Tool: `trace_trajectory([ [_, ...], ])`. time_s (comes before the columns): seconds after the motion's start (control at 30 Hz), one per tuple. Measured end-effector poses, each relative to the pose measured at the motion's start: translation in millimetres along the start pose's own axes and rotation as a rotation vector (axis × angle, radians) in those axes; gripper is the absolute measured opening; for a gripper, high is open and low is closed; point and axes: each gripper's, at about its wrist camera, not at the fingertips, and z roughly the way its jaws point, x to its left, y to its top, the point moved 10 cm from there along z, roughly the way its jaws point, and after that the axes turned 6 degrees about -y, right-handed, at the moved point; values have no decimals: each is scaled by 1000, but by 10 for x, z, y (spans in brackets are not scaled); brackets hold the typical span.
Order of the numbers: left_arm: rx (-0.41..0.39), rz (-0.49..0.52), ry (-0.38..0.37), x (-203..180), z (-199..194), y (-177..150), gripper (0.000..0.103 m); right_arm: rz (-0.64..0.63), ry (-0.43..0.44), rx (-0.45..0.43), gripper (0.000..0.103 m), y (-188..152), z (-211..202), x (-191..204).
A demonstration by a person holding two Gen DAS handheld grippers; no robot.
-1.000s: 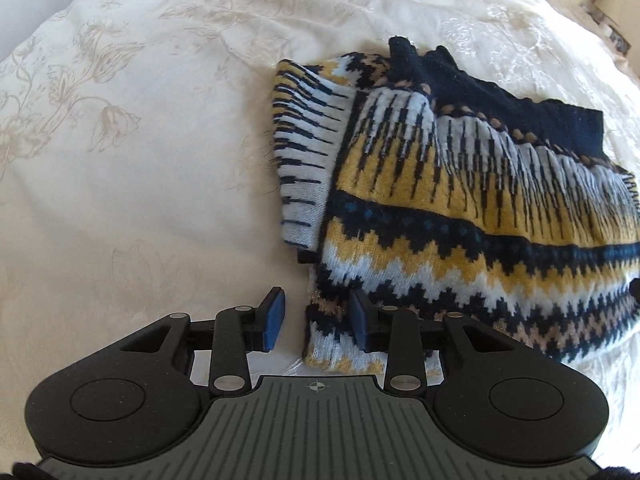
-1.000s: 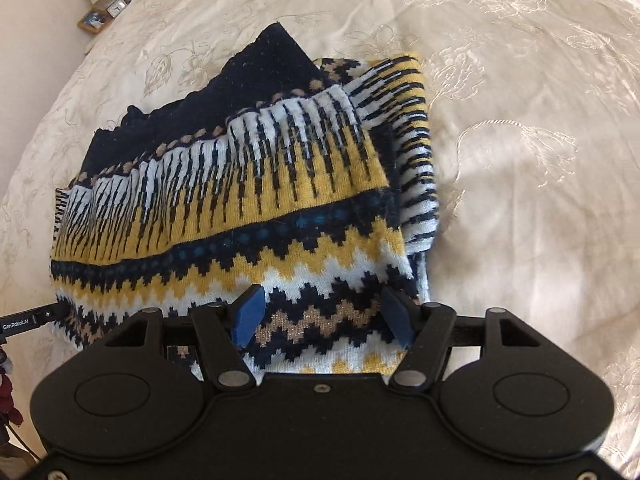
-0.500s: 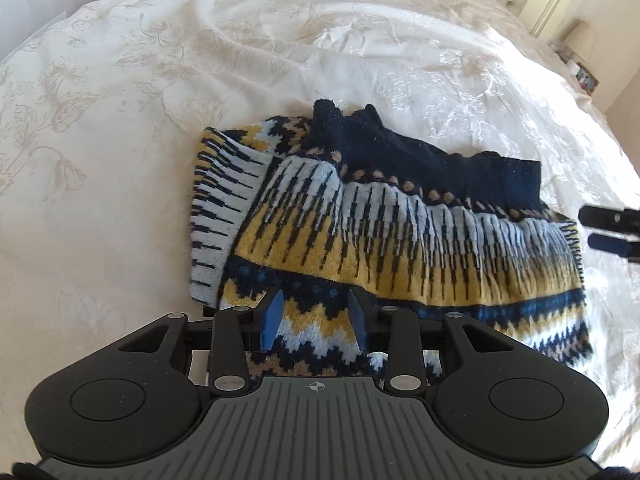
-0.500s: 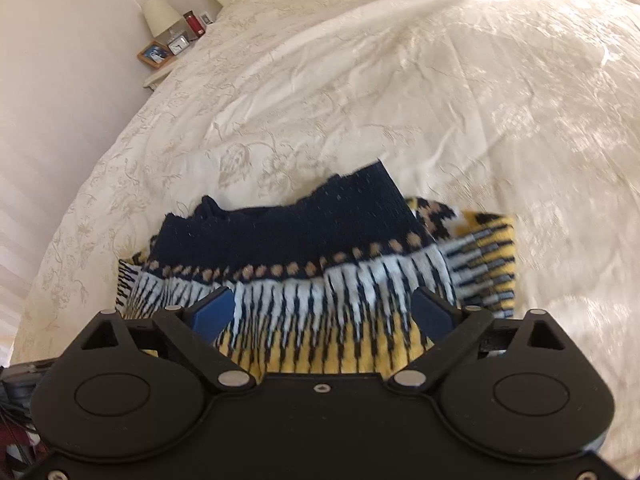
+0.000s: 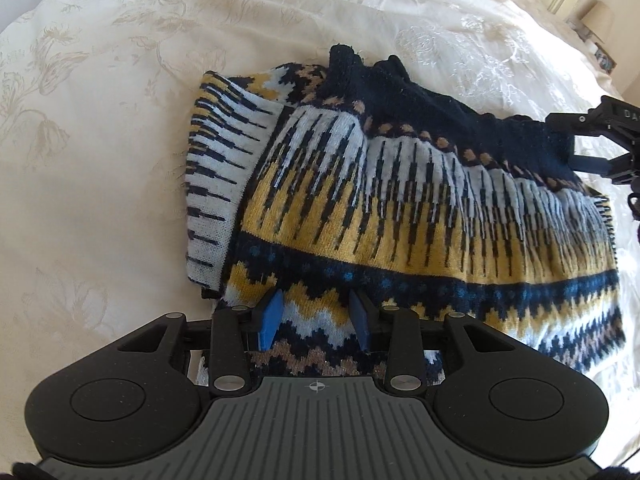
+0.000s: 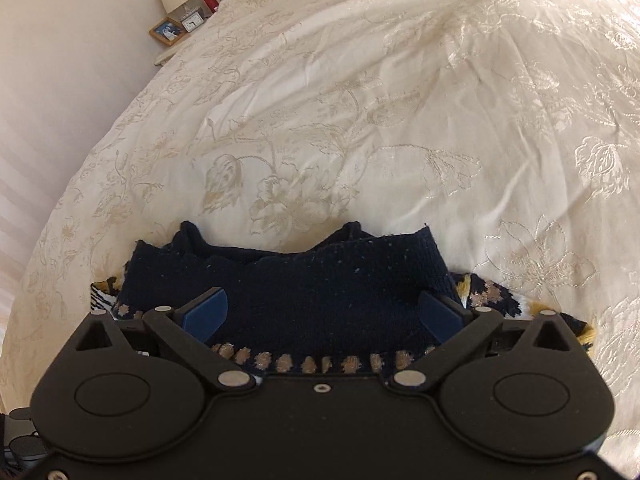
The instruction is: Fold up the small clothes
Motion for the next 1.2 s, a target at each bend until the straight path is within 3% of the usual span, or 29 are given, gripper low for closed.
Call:
trace_trajectory([
  [0.2,11,0,-7,0,16,-4,38,73,-64,32,102,100,129,-331],
  [0.43,16,-2,-1,-2,44,-2,38,154,-54,-31,102,74,-246,-520],
  [0.67,14,24,9,-32,61,-25,41,220,-79,-34,102,-403,-638,-720],
  [0.93,16,56,16,-33,82,-36,43,335,-92,23,102,-1054,-829,-951],
  [1.2,26,71,29,-43,101,-36,44,323,-32,61,102,-1230,-723,-934],
])
